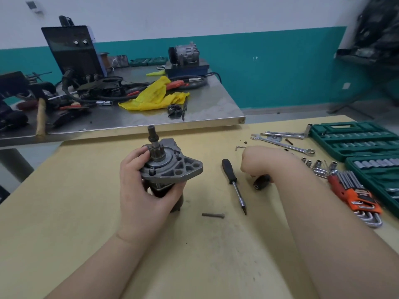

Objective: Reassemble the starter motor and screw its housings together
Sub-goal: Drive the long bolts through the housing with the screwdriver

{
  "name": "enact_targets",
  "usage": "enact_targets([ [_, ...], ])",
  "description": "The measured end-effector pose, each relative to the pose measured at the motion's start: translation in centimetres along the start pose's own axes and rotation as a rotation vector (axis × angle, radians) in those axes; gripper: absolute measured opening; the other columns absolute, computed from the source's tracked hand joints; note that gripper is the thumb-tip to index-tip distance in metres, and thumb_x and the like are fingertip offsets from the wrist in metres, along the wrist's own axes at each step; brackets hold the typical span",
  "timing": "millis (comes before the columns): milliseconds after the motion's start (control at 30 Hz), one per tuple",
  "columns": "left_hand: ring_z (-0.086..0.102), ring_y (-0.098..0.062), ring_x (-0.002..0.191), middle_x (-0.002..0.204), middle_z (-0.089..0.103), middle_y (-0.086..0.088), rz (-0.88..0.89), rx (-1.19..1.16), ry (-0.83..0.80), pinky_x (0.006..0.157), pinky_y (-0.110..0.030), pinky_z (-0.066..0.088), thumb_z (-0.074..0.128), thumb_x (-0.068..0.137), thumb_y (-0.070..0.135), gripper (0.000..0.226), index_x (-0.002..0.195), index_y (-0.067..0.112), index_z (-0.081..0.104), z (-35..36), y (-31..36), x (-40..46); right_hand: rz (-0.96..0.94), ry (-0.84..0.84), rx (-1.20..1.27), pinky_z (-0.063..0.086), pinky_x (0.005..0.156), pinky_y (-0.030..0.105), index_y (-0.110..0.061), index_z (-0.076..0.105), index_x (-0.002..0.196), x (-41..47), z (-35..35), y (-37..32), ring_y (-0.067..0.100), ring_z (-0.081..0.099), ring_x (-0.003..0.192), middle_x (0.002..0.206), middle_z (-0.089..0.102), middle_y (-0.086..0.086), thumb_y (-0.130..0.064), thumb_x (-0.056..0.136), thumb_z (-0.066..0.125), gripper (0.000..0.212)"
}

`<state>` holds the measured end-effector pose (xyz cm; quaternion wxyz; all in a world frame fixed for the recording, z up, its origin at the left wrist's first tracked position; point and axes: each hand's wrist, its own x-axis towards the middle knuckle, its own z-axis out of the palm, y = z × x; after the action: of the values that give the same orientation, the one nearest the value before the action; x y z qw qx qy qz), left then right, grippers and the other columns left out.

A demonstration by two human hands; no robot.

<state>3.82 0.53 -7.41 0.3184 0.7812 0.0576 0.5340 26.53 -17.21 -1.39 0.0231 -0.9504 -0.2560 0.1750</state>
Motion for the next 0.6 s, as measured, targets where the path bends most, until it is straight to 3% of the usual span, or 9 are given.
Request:
enact_targets([
  [100, 0.050, -0.027, 0.144, 0.150, 0.048, 0.001, 0.016, 0.010, -0.011, 0.115, -0.036, 0.047, 0.094, 0.076, 0.032, 0.085, 0.143, 0.007, 0.048, -0.1, -0.2, 0.0, -0.028, 0.006, 0.030, 0.061, 0.063, 0.037, -0.012, 0.062, 0.091, 0.0, 0.3, -1.3, 0.031, 0.074, 0.073, 0.094, 0.071, 0.014, -0.029, 0.096, 0.059, 0.019],
  [167, 0.050, -0.026, 0.144, 0.150, 0.048, 0.000, 0.015, 0.014, -0.014, 0.115, -0.034, 0.046, 0.094, 0.075, 0.030, 0.086, 0.143, 0.007, 0.048, -0.2, -0.2, 0.0, -0.067, -0.033, 0.030, 0.064, 0.058, 0.036, -0.016, 0.066, 0.083, -0.4, 0.7, -1.9, 0.023, 0.073, 0.054, 0.069, 0.076, 0.006, -0.043, 0.083, 0.071, 0.028],
  [233, 0.050, -0.026, 0.144, 0.150, 0.048, -0.002, 0.011, 0.007, -0.020, 0.114, -0.035, 0.047, 0.094, 0.075, 0.031, 0.086, 0.143, 0.007, 0.048, -0.1, -0.2, 0.1, -0.098, -0.099, -0.047, 0.061, 0.054, 0.031, -0.017, 0.065, 0.081, -0.7, 1.2, -2.4, 0.017, 0.067, 0.041, 0.051, 0.070, -0.004, -0.043, 0.072, 0.082, 0.032],
  [300, 0.050, -0.027, 0.144, 0.150, 0.049, -0.005, 0.014, 0.010, -0.026, 0.114, -0.038, 0.048, 0.094, 0.076, 0.030, 0.086, 0.143, 0.005, 0.048, -0.1, -0.3, 0.1, -0.093, -0.112, -0.072, 0.057, 0.053, 0.029, -0.015, 0.065, 0.083, -0.6, 1.9, -2.9, 0.015, 0.066, 0.039, 0.052, 0.071, -0.003, -0.032, 0.073, 0.081, 0.026],
  [433, 0.050, -0.031, 0.144, 0.150, 0.049, -0.010, 0.035, 0.014, -0.022, 0.113, -0.053, 0.049, 0.094, 0.076, 0.028, 0.085, 0.142, 0.002, 0.048, -0.2, -0.6, -0.1, -0.071, -0.047, -0.003, 0.055, 0.056, 0.031, -0.012, 0.060, 0.089, -0.2, 2.7, -3.6, 0.023, 0.070, 0.062, 0.080, 0.071, 0.006, -0.026, 0.082, 0.069, 0.018],
  [533, 0.049, -0.031, 0.145, 0.152, 0.048, -0.005, 0.032, -0.008, -0.027, 0.109, -0.059, 0.050, 0.094, 0.077, 0.029, 0.085, 0.144, 0.005, 0.047, -0.3, -0.8, -0.2, -0.066, -0.025, 0.270, 0.047, 0.049, 0.024, -0.007, 0.064, 0.087, 0.0, 2.3, -3.1, 0.020, 0.061, 0.041, 0.062, 0.073, 0.005, -0.025, 0.081, 0.060, 0.020],
  [600, 0.049, -0.031, 0.145, 0.153, 0.047, -0.002, 0.024, -0.025, -0.034, 0.105, -0.062, 0.052, 0.094, 0.077, 0.031, 0.086, 0.145, 0.006, 0.047, -0.3, -0.9, -0.2, -0.112, -0.018, 0.601, 0.037, 0.047, 0.022, -0.005, 0.067, 0.093, 0.0, 1.3, -2.9, 0.021, 0.054, 0.047, 0.061, 0.073, 0.005, -0.020, 0.085, 0.060, 0.018],
])
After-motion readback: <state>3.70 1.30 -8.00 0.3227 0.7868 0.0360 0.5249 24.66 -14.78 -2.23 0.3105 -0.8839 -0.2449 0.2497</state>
